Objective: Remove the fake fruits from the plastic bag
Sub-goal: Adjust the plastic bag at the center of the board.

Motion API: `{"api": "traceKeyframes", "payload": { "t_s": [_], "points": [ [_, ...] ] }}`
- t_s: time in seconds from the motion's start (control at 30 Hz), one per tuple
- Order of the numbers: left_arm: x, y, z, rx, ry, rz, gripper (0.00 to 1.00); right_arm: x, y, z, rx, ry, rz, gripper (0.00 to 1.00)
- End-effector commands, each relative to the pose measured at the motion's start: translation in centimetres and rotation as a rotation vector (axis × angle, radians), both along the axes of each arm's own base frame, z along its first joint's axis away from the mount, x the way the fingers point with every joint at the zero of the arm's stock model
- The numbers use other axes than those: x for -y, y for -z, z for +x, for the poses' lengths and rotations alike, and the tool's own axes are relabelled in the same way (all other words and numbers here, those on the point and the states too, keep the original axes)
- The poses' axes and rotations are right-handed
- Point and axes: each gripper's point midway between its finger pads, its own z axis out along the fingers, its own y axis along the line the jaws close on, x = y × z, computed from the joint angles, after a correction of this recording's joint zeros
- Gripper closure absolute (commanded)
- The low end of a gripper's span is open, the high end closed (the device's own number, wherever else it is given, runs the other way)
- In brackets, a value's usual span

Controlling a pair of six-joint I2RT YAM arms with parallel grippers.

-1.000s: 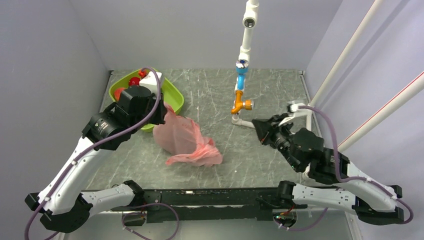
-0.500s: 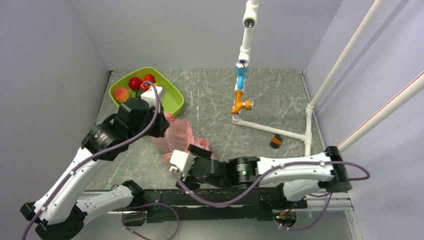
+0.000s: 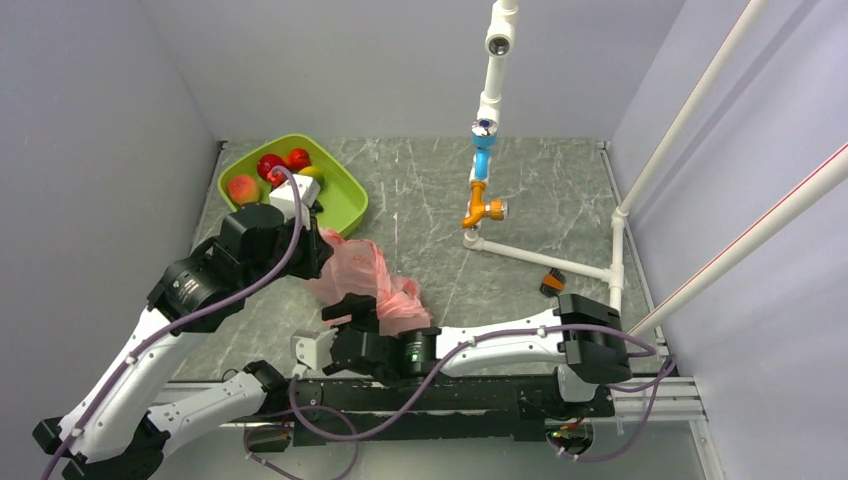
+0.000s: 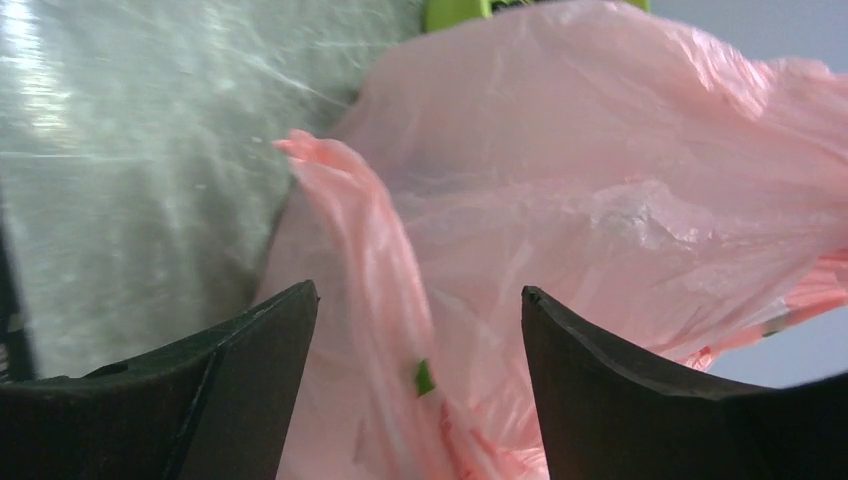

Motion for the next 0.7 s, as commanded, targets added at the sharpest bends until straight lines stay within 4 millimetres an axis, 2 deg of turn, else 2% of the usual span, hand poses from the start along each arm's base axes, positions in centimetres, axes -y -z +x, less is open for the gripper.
{"api": "traceKeyframes", "payload": {
  "t_s": [0.0,0.07,0.17,0.23,0.4,0.47,0.53,0.67],
  "points": [
    [-0.7,-1.2,0.0,0.047,-0.032,-0.033,1.00,0.6,-2.9,3.5,0.164,0.145,0.047,0.32],
    [-0.9,-1.1,-0.1,0.051,-0.036,-0.028,1.00,1.2,-3.8,3.5,0.155,0.165,0.088,0.55],
    [-1.4,-1.1,-0.1,0.054,-0.054,-0.014,1.00,2.4,-5.6,2.9,0.094,0.152,0.184,0.78],
    [-1.7,-1.2,0.0,0.062,-0.069,-0.010,1.00,3.4,-6.9,2.8,0.067,0.164,0.247,1.00],
    [-3.2,-1.8,0.6,0.105,-0.159,-0.005,1.00,6.5,-10.3,2.8,-0.020,0.182,0.382,1.00],
    [-4.0,-2.1,1.1,0.132,-0.205,0.004,1.00,8.3,-11.9,3.6,-0.091,0.194,0.455,1.00],
    [-4.5,-2.4,2.0,0.172,-0.231,0.031,1.00,10.8,-13.9,5.6,-0.130,0.236,0.537,1.00],
    [-5.2,-2.6,4.1,0.178,-0.254,0.146,1.00,16.5,-19.1,8.7,-0.141,0.316,0.731,1.00]
  ]
}}
